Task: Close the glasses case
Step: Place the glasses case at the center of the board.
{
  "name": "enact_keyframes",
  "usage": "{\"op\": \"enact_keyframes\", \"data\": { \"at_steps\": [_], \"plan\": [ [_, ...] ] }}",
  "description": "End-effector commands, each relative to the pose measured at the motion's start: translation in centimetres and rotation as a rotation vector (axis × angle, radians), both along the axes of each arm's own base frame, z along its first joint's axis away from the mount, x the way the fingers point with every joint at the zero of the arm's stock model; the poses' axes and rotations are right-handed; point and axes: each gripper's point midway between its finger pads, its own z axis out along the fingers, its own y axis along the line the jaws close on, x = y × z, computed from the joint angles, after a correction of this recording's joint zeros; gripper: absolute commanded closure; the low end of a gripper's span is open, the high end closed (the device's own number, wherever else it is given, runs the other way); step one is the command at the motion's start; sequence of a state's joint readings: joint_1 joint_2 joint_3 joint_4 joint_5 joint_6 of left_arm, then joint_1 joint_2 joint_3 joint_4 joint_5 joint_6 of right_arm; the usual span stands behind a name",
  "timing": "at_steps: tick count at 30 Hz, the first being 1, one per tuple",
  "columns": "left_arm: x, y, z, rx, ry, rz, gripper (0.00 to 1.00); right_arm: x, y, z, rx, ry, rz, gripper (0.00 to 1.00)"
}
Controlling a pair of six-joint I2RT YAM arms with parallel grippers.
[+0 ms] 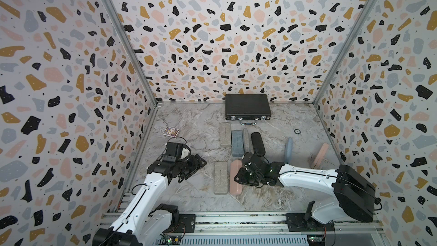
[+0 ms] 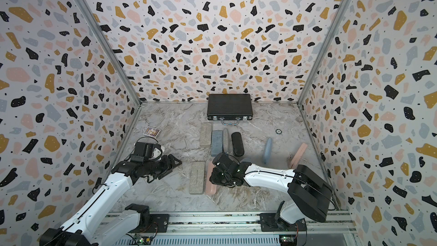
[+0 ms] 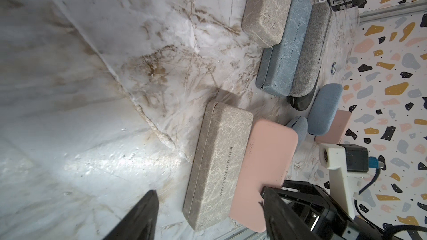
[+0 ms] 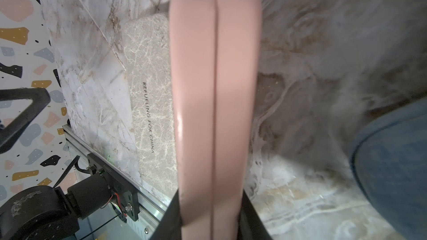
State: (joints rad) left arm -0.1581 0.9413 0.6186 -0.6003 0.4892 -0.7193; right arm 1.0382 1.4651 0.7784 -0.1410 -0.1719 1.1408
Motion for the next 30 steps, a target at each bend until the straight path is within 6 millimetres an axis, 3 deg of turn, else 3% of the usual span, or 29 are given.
{"op": "enact_keyframes", "data": {
  "at_steps": [1,10,20,26,30],
  "plan": [
    [0.0,0.0,0.2,-0.01,-0.019,-0.001,0.28,-0.3,0.9,0.9,0.032,-0.018,0.004,0.79],
    [0.0,-0.1,0.3,-0.012,-0.023,-0.001,0.28,-0.3,-0.4,1.1,-0.031,-0.034,0.0,0.5],
    [0.2,-0.2,0.3,-0.02,-0.03,-0.003,0.28,-0.2,-4.0,1.9,-0.189,-0.072,-0.022,0.44],
    [0.5,-0.3,0.0,-0.025,-0.029,0.0,0.28,0.6,-9.0,4.1,-0.405,-0.114,-0.108,0.33],
    [0.8,-0.5,-0.1,-0.032,-0.03,-0.008,0.28,1.9,-12.3,3.8,-0.52,-0.076,-0.195,0.22]
  ]
}}
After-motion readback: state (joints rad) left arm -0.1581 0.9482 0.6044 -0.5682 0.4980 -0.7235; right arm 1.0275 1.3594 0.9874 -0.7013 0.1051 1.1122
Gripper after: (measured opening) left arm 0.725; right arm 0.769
